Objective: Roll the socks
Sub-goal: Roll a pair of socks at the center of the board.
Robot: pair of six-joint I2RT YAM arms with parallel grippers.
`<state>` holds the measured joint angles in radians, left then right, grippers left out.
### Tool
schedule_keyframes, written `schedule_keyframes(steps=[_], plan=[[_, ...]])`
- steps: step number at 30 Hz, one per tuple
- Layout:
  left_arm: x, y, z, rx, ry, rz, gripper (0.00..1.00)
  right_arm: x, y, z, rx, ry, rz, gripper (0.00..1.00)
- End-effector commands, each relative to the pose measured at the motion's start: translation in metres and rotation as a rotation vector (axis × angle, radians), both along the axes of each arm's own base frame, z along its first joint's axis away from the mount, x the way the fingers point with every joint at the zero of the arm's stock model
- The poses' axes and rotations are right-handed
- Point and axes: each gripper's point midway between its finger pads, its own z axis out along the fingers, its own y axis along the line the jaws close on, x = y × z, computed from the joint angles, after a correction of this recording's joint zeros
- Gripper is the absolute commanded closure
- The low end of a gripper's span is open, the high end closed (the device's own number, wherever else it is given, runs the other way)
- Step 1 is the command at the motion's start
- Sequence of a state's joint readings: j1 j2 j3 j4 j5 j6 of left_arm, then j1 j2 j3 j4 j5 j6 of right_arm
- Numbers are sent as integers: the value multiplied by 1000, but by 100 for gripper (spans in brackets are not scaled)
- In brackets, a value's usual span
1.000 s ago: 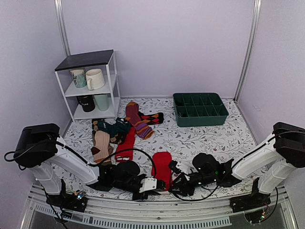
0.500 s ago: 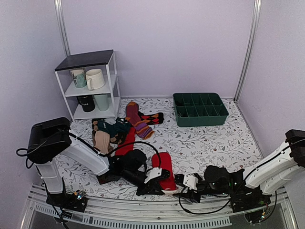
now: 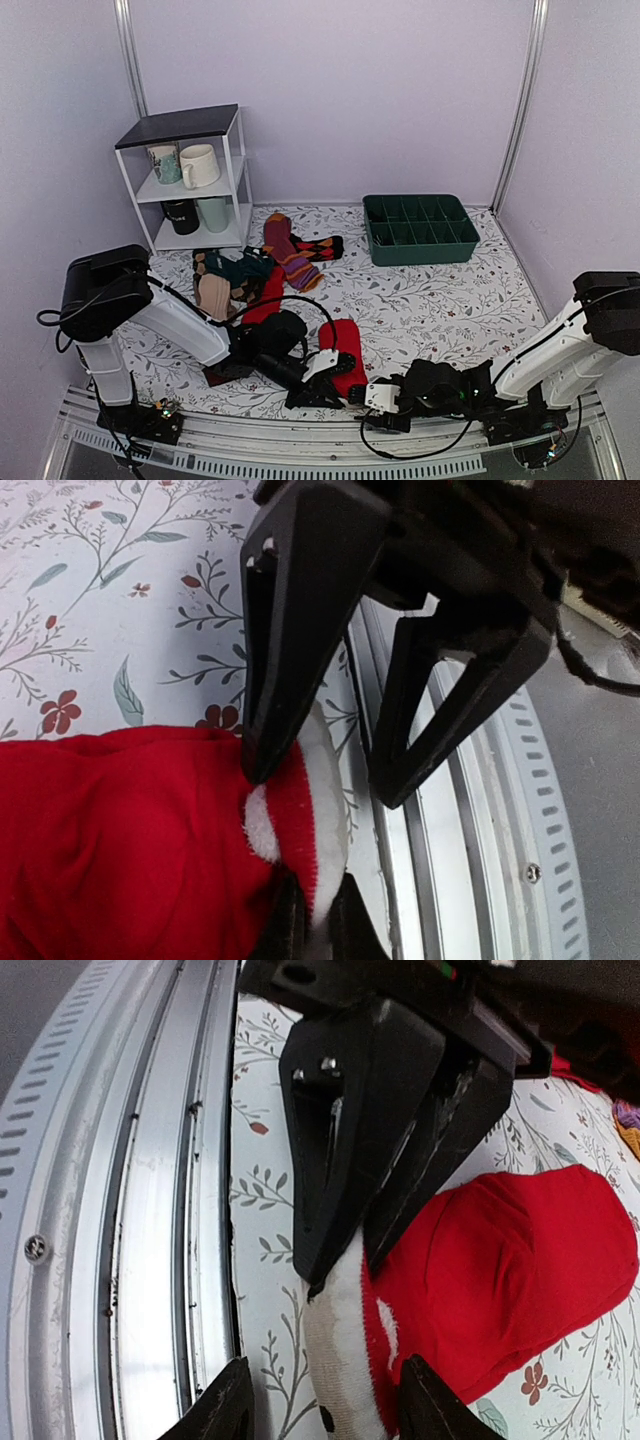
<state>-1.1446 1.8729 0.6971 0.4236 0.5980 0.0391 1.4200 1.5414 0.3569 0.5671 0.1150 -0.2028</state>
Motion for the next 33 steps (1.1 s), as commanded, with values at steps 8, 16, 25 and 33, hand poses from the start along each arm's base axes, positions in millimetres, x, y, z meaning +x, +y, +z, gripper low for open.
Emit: schedule_keyframes(steps=[8, 16, 25, 33], plan=[[-19, 53, -62, 289, 118, 22, 100, 7, 2, -18, -66, 12, -58, 69], [-11, 51, -58, 278, 67, 42, 96, 8, 0, -28, -98, 145, -70, 96], [52, 53, 23, 37, -364, 291, 25, -4, -8, -38, -96, 467, -103, 96], [23, 59, 68, -168, -573, 139, 37, -15, -12, -49, -172, 713, -119, 96]])
